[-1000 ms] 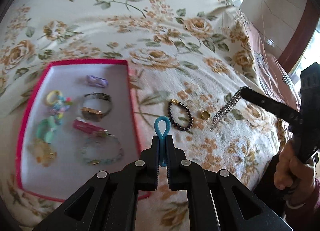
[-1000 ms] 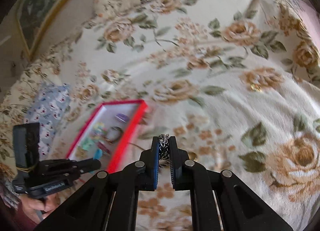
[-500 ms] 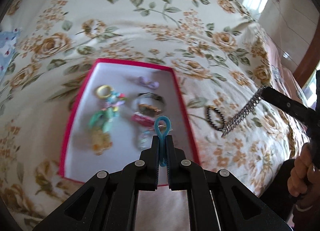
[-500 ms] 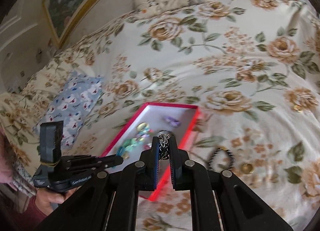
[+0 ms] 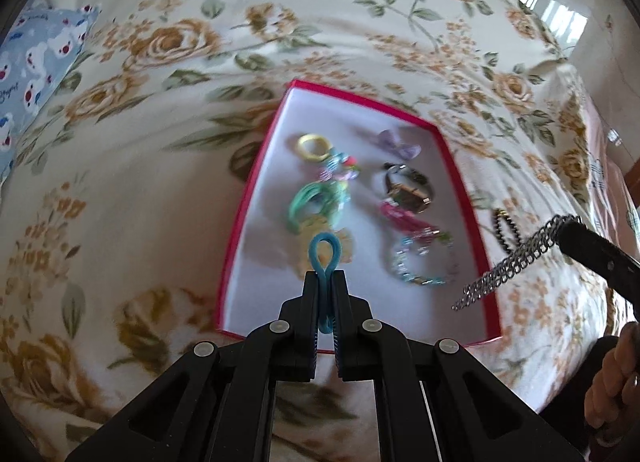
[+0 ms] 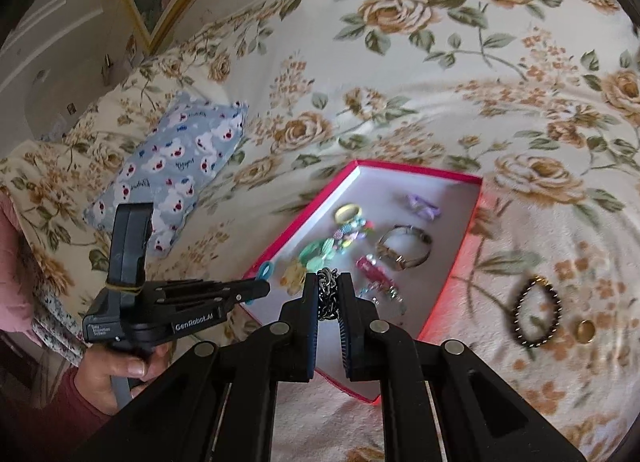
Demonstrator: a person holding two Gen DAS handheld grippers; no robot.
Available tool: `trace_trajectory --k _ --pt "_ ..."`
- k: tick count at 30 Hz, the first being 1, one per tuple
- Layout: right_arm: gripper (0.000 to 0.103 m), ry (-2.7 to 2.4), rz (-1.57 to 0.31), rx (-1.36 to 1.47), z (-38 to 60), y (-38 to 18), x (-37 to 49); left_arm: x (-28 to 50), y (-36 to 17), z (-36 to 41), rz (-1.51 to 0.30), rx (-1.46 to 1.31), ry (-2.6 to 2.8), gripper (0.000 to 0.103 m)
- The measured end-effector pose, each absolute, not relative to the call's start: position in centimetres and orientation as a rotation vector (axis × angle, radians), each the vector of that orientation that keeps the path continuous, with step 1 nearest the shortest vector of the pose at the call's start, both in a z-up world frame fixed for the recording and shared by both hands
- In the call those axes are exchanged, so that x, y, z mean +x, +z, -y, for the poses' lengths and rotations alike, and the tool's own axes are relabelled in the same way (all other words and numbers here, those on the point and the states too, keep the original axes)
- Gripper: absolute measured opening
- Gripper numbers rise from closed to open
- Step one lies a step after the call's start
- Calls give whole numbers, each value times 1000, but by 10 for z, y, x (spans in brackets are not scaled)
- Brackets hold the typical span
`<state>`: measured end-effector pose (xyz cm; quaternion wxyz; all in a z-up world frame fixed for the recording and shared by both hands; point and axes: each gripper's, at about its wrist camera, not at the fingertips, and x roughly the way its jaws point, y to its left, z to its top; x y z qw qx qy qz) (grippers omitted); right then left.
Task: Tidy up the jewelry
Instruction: 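Carry the hair tie and chain into the box and open both tools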
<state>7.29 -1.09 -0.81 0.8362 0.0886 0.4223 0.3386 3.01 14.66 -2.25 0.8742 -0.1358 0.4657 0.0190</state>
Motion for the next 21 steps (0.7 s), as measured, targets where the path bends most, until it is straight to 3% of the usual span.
trace_trajectory --k 14,21 --pt "9 702 -1056 161 -2 -70 83 57 -52 -159 -1038 -303 72 5" --pt "9 690 -1100 145 -4 -85 85 61 -55 -156 -1049 -292 64 13"
